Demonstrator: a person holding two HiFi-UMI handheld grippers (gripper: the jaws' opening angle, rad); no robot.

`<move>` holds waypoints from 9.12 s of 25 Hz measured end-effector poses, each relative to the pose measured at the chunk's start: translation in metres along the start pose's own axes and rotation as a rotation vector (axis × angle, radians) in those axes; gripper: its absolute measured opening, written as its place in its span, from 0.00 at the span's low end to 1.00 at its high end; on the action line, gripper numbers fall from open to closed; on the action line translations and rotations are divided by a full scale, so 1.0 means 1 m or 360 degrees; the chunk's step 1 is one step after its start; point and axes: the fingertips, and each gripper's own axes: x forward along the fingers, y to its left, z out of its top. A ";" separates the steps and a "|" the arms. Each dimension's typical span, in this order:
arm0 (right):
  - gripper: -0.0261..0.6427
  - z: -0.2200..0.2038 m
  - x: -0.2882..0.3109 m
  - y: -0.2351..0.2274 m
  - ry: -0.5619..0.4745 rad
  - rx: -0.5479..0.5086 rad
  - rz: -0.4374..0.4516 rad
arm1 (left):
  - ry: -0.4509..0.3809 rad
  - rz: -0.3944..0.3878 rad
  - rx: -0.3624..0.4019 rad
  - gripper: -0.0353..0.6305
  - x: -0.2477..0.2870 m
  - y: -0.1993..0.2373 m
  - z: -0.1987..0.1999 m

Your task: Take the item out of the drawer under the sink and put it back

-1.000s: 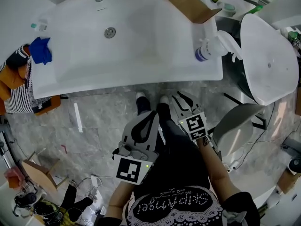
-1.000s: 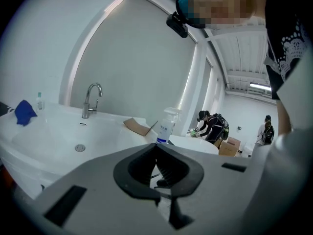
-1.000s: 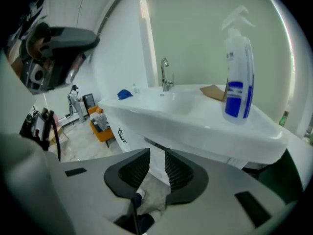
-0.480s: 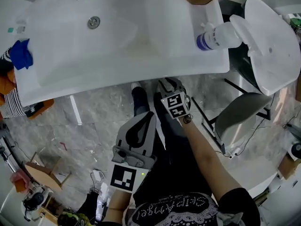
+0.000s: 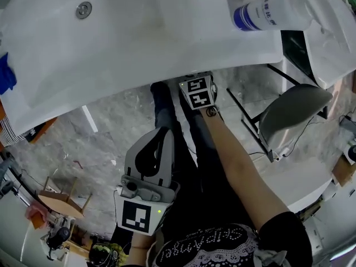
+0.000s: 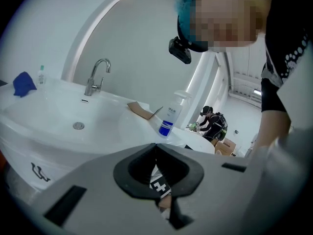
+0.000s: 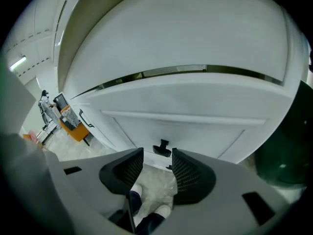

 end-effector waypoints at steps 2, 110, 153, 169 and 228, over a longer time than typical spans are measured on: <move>0.29 0.000 0.004 -0.001 -0.0008 0.0046 -0.0018 | -0.0008 -0.0015 0.0004 0.06 0.000 0.001 0.000; 0.25 -0.088 -0.039 0.029 0.0059 0.0167 0.0013 | 0.0072 -0.0095 -0.0141 0.06 0.006 -0.027 -0.017; 0.06 -0.072 -0.137 0.011 0.0143 -0.0103 0.0310 | -0.0056 0.0033 0.0044 0.06 -0.020 -0.050 0.019; 0.06 -0.048 -0.193 -0.005 0.0060 -0.0323 0.0360 | -0.0144 0.0060 0.0162 0.06 -0.036 -0.067 0.048; 0.07 0.191 -0.437 0.027 -0.1252 -0.0240 0.0225 | -0.0516 0.0039 0.0369 0.06 -0.089 -0.077 0.106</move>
